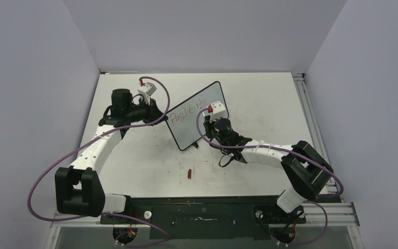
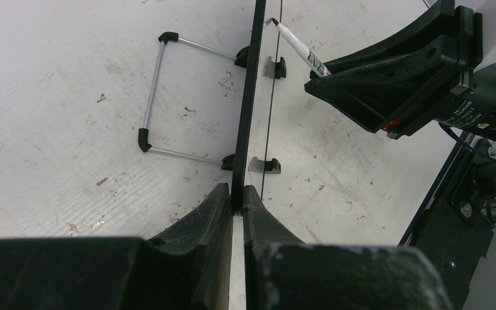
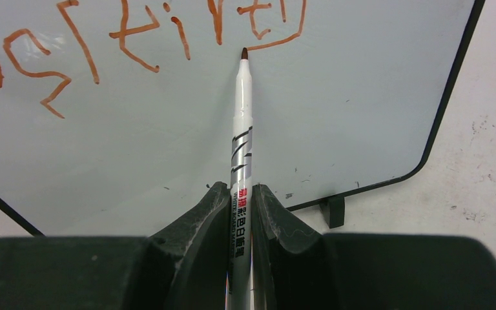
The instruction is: Write a sentence on the whiteboard
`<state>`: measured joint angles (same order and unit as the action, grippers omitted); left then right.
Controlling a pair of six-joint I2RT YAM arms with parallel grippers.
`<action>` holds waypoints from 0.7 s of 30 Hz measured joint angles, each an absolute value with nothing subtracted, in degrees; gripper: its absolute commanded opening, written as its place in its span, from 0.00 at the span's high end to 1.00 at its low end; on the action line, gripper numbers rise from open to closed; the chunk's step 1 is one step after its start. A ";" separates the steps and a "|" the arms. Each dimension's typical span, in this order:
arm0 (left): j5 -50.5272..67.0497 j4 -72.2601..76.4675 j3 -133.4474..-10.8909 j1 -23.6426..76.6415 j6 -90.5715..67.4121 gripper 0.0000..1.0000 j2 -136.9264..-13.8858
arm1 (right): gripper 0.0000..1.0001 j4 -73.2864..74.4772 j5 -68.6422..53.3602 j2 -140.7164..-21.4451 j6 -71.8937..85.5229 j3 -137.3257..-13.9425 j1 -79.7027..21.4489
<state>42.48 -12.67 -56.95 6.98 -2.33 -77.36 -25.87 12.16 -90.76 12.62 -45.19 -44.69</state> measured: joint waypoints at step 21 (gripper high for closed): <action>42.50 -12.67 -56.95 6.98 -2.31 1.00 -77.23 | 0.95 -24.51 14.13 -90.37 12.62 -44.95 -46.28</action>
